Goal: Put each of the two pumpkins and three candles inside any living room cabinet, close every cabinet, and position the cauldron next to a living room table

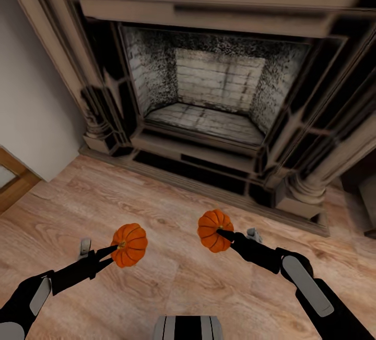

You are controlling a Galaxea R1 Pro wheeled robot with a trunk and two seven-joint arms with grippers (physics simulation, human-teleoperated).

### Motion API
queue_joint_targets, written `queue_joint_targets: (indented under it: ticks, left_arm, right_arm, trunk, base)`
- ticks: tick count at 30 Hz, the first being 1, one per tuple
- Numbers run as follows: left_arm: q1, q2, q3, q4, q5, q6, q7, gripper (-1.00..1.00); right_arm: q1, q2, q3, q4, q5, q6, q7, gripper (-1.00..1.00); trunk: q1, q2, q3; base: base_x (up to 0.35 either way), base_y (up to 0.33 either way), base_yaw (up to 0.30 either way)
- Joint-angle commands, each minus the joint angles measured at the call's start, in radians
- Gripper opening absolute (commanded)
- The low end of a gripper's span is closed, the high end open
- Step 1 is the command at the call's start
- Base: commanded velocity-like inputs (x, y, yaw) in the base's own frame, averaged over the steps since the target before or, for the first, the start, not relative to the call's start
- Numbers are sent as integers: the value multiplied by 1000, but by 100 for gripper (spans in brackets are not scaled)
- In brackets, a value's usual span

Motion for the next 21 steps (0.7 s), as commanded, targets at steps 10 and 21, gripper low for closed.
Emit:
queue_joint_targets:
  ticks: [10, 21]
  left_arm:
    - [0, 0, 1, 0, 5, 9, -1, -100]
    - [0, 0, -2, 1, 6, 9, 0, -100]
  right_arm:
    - [-1, -2, 1, 21, -3, 2, 14, -100]
    - [-1, -3, 1, 24, -1, 0, 15, -100]
  trunk:
    - [-1, 0, 3]
    - [-1, 0, 3]
  base:
    - [-324, 0, -247]
    - [-327, 0, -16]
